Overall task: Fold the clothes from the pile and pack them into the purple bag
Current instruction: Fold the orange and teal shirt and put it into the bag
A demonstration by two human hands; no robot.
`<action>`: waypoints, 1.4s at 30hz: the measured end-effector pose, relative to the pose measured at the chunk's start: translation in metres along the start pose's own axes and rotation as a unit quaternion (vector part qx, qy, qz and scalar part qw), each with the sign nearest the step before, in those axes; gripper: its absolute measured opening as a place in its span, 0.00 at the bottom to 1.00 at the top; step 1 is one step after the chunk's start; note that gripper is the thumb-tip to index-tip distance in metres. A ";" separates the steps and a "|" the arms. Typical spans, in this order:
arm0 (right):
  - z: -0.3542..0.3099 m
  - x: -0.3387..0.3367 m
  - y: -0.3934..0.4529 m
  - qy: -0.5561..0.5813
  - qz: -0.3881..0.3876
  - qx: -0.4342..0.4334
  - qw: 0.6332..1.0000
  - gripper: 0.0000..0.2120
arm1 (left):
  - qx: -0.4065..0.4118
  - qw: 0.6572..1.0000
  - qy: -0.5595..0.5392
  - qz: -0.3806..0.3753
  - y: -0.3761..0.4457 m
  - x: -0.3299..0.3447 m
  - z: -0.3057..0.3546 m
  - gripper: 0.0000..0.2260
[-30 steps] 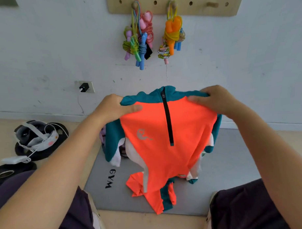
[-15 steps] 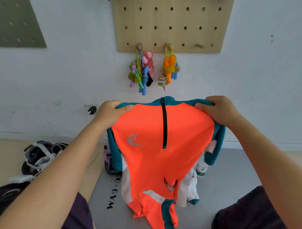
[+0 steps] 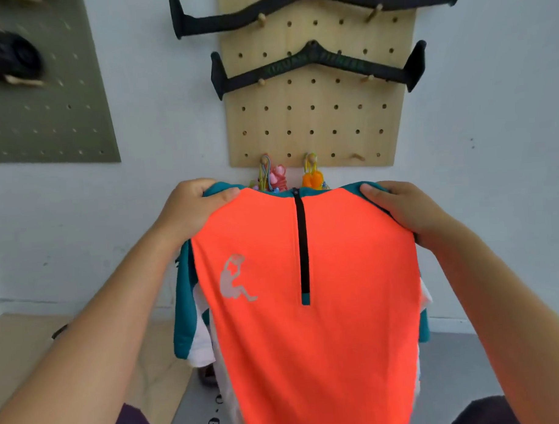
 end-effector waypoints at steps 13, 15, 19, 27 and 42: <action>0.308 0.114 0.060 -0.243 -0.100 0.197 0.945 0.15 | -0.223 0.945 0.126 -0.205 -0.038 0.183 -0.300 0.15; 0.405 0.158 0.032 -0.254 -0.140 0.247 0.924 0.12 | -0.280 0.915 0.149 -0.247 -0.094 0.229 -0.387 0.15; 0.557 0.224 -0.032 -0.238 -0.176 0.341 0.892 0.07 | -0.380 0.863 0.153 -0.296 -0.193 0.298 -0.513 0.15; 0.653 0.261 -0.061 -0.160 -0.249 0.420 0.858 0.20 | -0.488 0.809 0.096 -0.313 -0.238 0.357 -0.605 0.14; 0.656 0.208 -0.014 -0.488 -0.190 0.335 0.783 0.08 | -0.188 0.892 0.324 -0.253 -0.250 0.379 -0.531 0.27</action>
Point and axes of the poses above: each hand's wrist, its own y-axis towards the middle knuckle, its own x-axis out of the palm, z = x × y, the point moved 5 cm from there along y, towards the middle knuckle, and after that the axes turned 2 degrees about -z, right-handed, at the moved point
